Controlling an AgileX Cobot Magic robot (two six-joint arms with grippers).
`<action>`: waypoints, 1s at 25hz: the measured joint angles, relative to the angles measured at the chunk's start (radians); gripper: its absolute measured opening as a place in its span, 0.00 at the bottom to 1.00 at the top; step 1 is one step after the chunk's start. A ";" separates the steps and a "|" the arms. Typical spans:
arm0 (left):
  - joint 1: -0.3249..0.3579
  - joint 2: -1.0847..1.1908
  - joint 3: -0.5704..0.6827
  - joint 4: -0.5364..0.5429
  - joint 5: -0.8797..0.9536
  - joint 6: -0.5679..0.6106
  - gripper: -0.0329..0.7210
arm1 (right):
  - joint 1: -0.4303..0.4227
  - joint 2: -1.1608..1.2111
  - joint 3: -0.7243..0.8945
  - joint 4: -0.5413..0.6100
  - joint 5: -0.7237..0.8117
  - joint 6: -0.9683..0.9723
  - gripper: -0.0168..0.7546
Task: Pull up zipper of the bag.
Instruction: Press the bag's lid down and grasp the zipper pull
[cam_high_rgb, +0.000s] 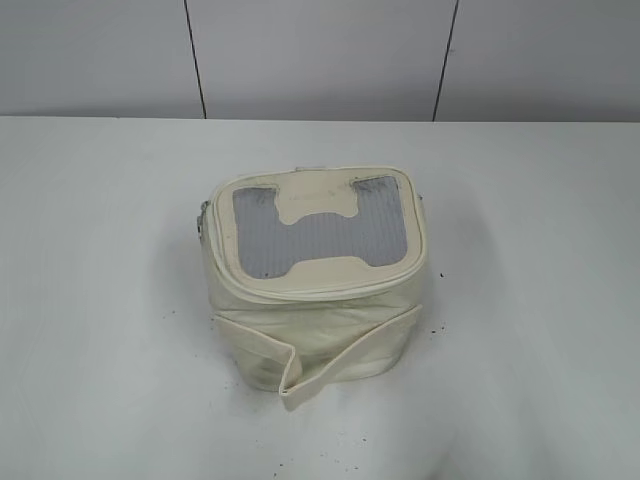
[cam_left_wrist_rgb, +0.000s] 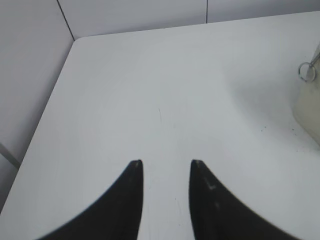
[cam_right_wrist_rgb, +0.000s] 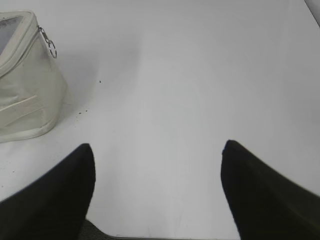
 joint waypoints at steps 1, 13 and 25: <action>0.000 0.000 0.000 0.000 0.000 0.000 0.37 | 0.000 0.000 0.000 0.000 0.000 0.000 0.78; 0.000 0.000 0.000 0.000 0.000 0.000 0.37 | 0.000 0.000 0.000 0.000 0.000 0.000 0.78; 0.000 0.000 0.000 0.000 0.000 0.000 0.37 | 0.000 0.000 0.000 0.000 0.000 0.000 0.78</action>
